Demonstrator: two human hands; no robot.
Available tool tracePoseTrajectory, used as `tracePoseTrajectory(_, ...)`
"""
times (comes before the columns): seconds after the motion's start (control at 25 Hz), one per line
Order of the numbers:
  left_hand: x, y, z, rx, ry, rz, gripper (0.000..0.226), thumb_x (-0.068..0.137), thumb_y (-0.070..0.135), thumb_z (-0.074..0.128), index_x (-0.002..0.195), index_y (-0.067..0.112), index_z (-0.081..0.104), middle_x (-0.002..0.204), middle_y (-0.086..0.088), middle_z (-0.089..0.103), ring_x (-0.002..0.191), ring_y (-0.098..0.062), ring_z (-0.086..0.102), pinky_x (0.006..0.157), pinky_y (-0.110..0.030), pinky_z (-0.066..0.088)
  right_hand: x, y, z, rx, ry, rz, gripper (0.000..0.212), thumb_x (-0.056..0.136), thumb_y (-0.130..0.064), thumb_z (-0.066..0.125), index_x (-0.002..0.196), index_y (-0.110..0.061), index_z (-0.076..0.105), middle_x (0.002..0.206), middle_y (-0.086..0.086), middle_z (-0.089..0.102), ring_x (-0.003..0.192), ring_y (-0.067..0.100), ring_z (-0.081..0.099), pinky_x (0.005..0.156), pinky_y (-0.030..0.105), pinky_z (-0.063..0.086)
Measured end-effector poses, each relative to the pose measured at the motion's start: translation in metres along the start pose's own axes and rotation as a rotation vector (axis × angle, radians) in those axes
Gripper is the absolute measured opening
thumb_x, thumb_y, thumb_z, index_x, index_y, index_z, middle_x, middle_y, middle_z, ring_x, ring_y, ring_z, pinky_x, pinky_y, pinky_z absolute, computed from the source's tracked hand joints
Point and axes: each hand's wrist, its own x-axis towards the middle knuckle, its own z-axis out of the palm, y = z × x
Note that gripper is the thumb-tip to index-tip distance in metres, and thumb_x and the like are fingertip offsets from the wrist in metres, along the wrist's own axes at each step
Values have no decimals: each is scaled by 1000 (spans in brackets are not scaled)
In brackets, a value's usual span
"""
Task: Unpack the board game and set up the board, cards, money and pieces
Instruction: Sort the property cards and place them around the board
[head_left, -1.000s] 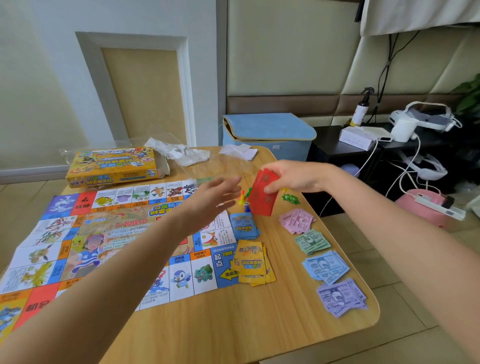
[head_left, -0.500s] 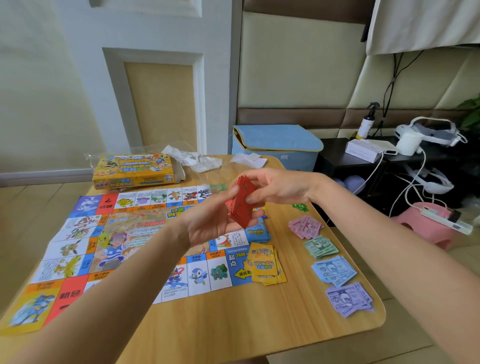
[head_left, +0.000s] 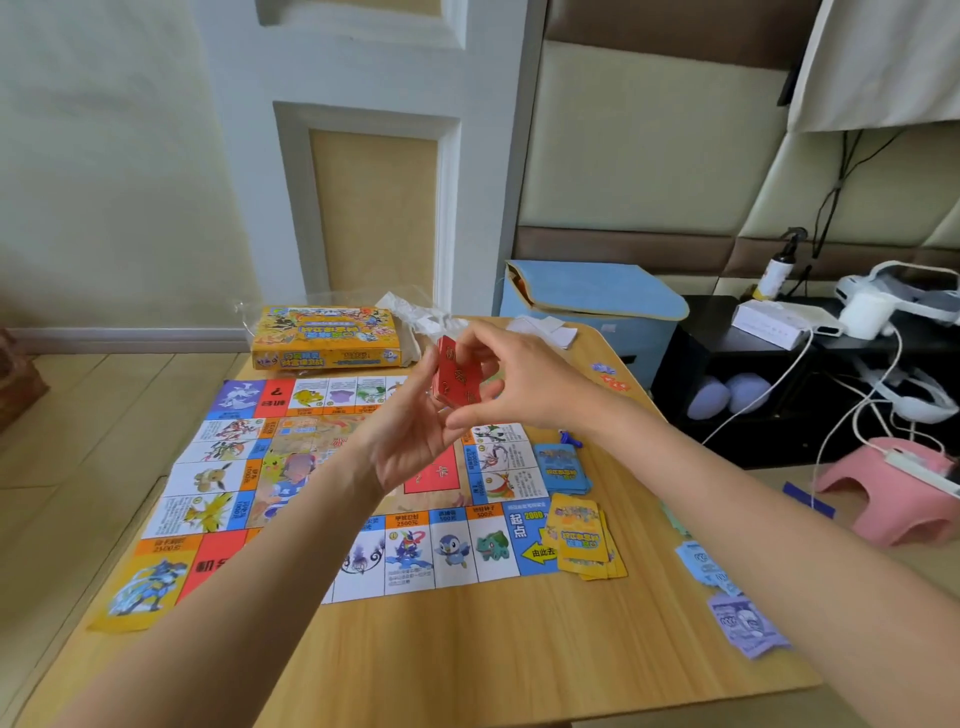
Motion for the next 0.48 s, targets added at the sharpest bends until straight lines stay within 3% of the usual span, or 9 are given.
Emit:
tracePoseTrajectory(0.2, -10, 17, -16, 28, 124, 40, 82, 42, 33, 92, 112, 7, 59, 96, -18, 69, 78, -25, 70, 56, -29, 58, 18, 0, 17, 101, -84, -28, 48, 66, -25, 84, 99, -13, 51, 102, 5, 62, 95, 23, 62, 89, 38, 50)
tracePoseTrajectory(0.32, -20, 30, -32, 91, 191, 52, 57, 69, 35, 73, 115, 6, 56, 100, -20, 68, 81, -26, 71, 61, -29, 58, 31, 0, 36, 160, -52, -33, 44, 65, -24, 85, 97, -17, 55, 107, 7, 61, 97, 25, 64, 90, 35, 50)
tracePoseTrajectory(0.4, -27, 36, -42, 359, 275, -13, 40, 87, 33, 54, 117, 7, 56, 112, -21, 65, 93, -24, 68, 76, -30, 58, 36, 9, 42, 115, -107, 12, 42, 68, -22, 83, 101, -15, 57, 112, 4, 62, 104, 19, 61, 91, 29, 49)
tracePoseTrajectory(0.48, -32, 38, -52, 986, 392, -115, 36, 94, 31, 49, 123, 10, 55, 129, -16, 56, 108, -22, 58, 92, -29, 48, 35, 26, 42, -39, -256, 114, 42, 72, -21, 79, 108, -14, 58, 117, 0, 58, 111, 14, 54, 96, 25, 44)
